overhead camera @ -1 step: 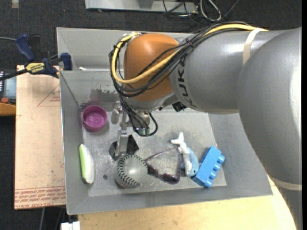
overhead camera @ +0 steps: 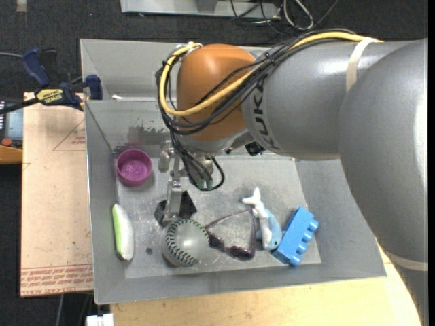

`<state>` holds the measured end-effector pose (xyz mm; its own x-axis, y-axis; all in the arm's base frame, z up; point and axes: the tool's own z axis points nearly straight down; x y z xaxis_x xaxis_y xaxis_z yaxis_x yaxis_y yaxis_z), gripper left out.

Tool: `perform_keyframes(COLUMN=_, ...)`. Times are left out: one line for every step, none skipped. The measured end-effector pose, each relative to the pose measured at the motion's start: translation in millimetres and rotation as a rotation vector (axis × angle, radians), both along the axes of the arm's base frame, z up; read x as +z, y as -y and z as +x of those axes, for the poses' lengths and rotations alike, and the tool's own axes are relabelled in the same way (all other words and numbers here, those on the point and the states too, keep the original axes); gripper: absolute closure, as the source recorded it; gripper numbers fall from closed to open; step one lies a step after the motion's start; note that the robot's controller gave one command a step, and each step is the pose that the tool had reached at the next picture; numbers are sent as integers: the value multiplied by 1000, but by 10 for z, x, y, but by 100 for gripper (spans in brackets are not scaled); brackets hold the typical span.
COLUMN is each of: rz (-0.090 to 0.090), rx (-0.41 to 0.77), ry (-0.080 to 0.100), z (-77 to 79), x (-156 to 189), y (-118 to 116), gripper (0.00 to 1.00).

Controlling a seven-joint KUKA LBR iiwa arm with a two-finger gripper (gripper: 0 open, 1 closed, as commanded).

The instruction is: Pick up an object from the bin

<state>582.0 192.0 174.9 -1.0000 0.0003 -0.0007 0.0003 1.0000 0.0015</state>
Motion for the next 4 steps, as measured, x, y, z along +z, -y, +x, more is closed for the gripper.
perform_keyframes(rz=6, rx=538, ry=12, z=90, x=-897, y=369, gripper=0)
perform_keyframes(rz=3, rx=530, ry=19, z=106, x=-866, y=375, gripper=0)
perform_keyframes(rz=7, rx=486, ry=28, z=221, x=-661, y=479, gripper=0)
perform_keyframes(rz=0, rx=552, ry=44, z=132, x=-814, y=435, gripper=0)
